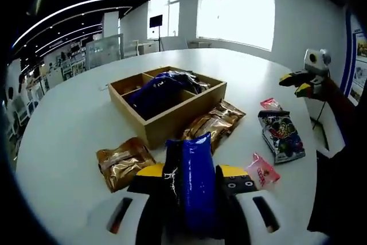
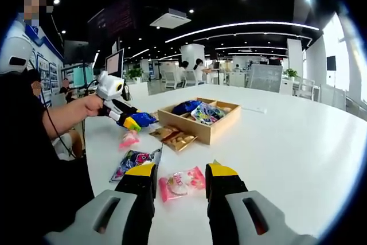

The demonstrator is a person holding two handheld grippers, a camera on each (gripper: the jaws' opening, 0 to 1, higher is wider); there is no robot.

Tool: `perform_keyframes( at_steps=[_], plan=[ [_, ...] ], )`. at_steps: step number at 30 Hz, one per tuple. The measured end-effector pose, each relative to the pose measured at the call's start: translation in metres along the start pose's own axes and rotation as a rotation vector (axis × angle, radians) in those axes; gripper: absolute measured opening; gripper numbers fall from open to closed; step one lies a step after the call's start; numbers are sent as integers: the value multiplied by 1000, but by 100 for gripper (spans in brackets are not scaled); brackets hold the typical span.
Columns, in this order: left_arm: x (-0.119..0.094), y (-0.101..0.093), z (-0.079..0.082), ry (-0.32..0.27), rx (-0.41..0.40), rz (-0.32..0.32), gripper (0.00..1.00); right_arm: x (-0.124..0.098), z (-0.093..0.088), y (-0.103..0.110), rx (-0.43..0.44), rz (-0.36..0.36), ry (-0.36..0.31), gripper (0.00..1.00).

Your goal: Pick up the scattered marshmallows, QQ candies, Oreo cookies, and mixed nuts on the table and sort them into separate containers

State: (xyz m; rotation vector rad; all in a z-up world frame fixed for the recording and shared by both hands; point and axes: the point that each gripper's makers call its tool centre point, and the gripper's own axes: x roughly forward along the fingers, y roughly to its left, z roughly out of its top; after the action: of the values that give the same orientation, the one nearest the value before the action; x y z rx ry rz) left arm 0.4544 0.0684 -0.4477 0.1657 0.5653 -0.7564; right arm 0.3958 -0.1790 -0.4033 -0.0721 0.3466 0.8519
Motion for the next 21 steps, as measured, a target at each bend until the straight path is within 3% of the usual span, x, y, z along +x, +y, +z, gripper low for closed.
perform_keyframes(
  at_steps=[16,21],
  plan=[
    [-8,2,17,-94,16,-36,37,1,2,4,-3,4,-2,30],
    [-8,3,18,-92,8,-42,37,-2,6,6,-8,0,-7,30]
  ],
)
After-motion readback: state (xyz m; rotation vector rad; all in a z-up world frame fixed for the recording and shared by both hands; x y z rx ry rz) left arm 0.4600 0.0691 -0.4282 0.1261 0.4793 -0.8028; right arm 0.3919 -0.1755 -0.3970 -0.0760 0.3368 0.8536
